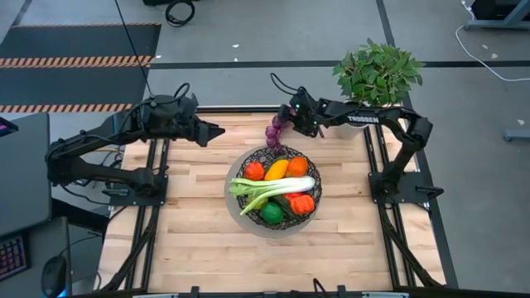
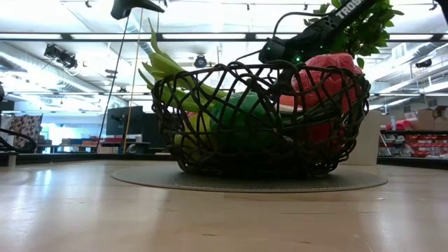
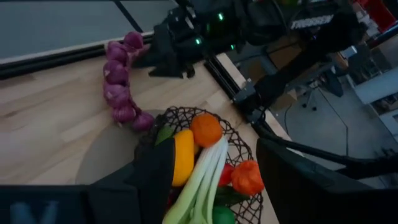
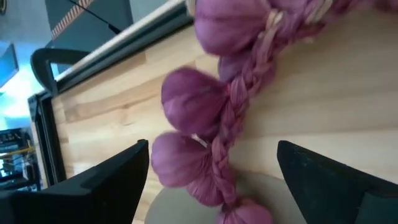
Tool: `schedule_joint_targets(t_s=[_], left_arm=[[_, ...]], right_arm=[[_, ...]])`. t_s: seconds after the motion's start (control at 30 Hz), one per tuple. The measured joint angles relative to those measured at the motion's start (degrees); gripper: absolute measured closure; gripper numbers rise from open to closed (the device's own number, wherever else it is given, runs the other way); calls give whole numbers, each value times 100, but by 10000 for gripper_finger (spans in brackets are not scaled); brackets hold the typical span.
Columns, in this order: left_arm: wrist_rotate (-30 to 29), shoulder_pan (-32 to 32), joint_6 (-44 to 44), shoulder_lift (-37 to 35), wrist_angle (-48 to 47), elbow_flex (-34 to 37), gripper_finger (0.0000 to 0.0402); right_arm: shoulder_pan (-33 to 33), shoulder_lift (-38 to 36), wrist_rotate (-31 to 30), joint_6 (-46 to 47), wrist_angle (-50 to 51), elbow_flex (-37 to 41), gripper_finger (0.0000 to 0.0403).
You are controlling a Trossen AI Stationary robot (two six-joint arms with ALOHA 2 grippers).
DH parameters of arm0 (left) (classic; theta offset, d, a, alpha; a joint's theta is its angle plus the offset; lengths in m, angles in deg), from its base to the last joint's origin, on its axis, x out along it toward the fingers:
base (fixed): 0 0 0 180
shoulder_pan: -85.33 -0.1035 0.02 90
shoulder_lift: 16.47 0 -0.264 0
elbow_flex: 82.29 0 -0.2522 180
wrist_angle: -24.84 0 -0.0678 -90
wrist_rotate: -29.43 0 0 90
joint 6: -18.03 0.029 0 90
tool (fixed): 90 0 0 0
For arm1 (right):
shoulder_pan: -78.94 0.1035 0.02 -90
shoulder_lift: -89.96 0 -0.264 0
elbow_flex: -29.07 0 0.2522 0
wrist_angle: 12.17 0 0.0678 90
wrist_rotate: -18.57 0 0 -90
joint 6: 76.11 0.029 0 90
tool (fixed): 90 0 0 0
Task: Build produce basket
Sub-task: Put the purple garlic into the black wire basket
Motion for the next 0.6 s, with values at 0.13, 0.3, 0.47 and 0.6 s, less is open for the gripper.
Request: schedule_joint_targets(t_s=[0.13, 0.3, 0.47, 0.6], left_arm=[[-28, 66, -58, 0, -10, 0, 170], [-341, 91, -252, 2, -4, 0, 170], [-491, 91, -329, 4, 5, 0, 170], [-604, 91, -435, 7, 8, 0, 170]], right_arm=[[-157, -2, 11, -184, -2, 0, 51], [-312, -2, 96, -248, -4, 0, 53], [-446, -2, 138, -479, -2, 0, 53], [-515, -2, 133, -533, -2, 0, 53]])
